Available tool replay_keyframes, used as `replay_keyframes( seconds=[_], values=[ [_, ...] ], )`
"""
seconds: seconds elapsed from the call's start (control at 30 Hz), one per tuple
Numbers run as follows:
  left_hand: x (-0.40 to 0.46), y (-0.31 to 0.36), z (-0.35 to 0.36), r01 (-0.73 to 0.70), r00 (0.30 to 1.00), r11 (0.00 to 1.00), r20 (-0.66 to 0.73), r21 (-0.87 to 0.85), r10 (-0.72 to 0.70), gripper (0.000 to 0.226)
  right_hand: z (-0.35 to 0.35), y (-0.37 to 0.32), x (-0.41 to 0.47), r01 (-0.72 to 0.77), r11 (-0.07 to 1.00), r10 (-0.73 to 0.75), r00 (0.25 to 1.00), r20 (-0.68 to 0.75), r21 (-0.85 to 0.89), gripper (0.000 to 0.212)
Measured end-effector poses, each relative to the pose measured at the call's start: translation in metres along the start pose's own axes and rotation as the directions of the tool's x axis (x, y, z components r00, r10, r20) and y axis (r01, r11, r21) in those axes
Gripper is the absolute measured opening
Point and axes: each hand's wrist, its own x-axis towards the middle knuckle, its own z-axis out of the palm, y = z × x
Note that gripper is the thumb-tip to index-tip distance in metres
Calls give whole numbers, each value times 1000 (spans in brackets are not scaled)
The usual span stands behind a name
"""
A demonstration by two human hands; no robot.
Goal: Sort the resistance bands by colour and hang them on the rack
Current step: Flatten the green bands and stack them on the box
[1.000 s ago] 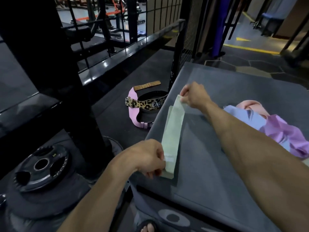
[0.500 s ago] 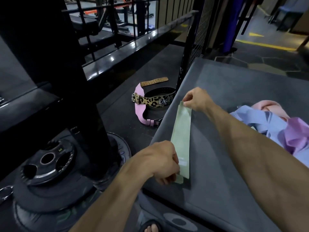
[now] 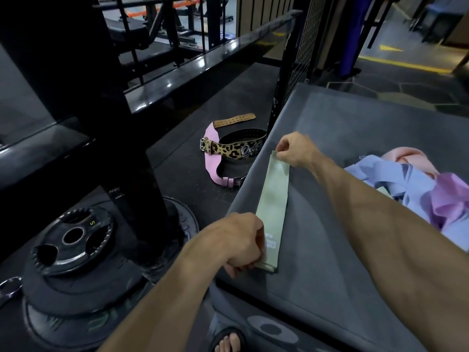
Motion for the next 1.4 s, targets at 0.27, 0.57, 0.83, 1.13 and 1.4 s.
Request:
replay_keyframes(
  seconds=[0.27,0.57,0.83,1.13,1.4],
  values=[
    [-4,-6,-6,-74,994,976,-60,206,88,21,-1,5,-3,30,999,-31,999,-28,-29,11],
    [3,-22,-6,-90,995,993,-39,-82,87,11,-6,4,-6,19,999,-20,998,-58,-28,13],
    [-2,-23,-6,-110,993,976,-12,188,115,7,-1,4,-10,4,999,-6,1000,-28,-50,16],
    [-4,-20,-9,-153,980,944,-76,291,182,12,-8,1,-8,-9,1000,9,1000,1,-21,16],
    [-6,-19,-6,-140,983,935,-67,324,170,17,-9,0,-10,7,999,-7,1000,-11,-37,20]
  ],
)
